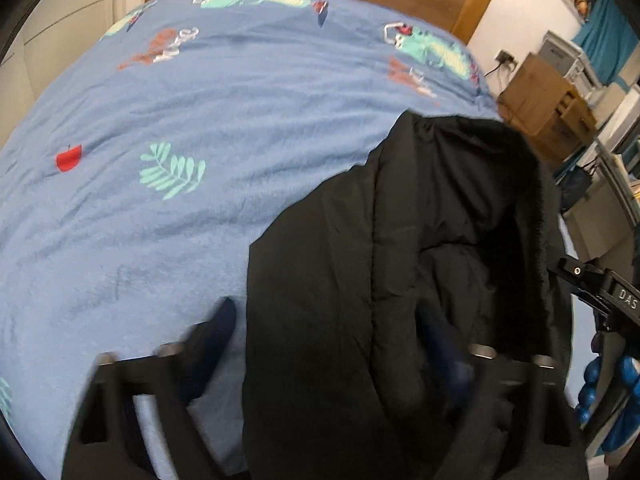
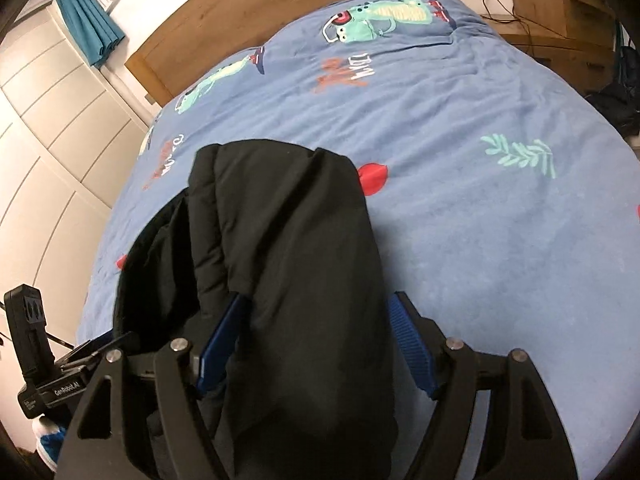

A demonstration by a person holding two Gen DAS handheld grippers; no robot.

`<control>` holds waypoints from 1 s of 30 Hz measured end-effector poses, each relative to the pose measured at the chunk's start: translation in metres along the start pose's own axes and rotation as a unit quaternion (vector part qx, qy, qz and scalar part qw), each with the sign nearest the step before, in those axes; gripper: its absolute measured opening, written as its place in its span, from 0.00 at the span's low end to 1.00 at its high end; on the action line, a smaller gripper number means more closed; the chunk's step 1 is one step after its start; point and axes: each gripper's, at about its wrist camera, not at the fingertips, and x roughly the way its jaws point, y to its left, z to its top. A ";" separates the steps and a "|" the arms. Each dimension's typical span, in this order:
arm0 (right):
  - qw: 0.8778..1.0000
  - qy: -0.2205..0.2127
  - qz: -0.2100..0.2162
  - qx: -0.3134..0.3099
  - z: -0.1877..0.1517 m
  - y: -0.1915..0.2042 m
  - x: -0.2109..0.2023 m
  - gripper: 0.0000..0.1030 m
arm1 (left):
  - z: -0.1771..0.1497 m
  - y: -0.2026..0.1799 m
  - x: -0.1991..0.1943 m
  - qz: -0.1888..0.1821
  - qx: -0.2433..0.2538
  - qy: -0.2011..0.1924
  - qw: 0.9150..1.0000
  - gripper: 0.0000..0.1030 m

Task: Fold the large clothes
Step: 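Grasp the black jacket hood with both grippers, then lift the hood with both grippers and fold it down over the folded hem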

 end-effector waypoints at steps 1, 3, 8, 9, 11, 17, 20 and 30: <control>1.000 0.002 -0.001 0.001 0.000 0.000 0.002 0.71 | 0.000 0.000 0.006 0.001 -0.004 0.015 1.000 0.50; 1.000 0.010 -0.005 -0.001 -0.001 0.001 0.006 0.70 | -0.002 -0.001 0.009 0.003 -0.004 0.020 1.000 0.34; 0.999 0.023 -0.003 -0.031 -0.001 0.013 0.002 0.12 | -0.008 0.001 -0.007 -0.001 -0.010 0.012 1.000 0.11; 0.999 0.022 0.001 -0.038 -0.002 0.016 -0.004 0.10 | -0.008 0.001 -0.014 -0.004 -0.012 0.007 1.000 0.10; 0.999 0.016 0.008 -0.049 -0.003 0.022 -0.020 0.08 | -0.009 0.001 -0.028 -0.009 -0.013 -0.002 1.000 0.10; 0.994 -0.009 0.053 -0.096 -0.020 0.045 -0.101 0.08 | -0.045 0.001 -0.102 -0.039 -0.005 -0.035 0.999 0.10; 0.988 -0.033 0.081 -0.126 -0.046 0.055 -0.153 0.08 | -0.078 0.006 -0.144 -0.067 -0.005 -0.057 0.996 0.10; 0.970 -0.090 0.141 -0.177 -0.188 0.061 -0.272 0.08 | -0.239 0.040 -0.225 -0.123 -0.018 -0.108 0.986 0.11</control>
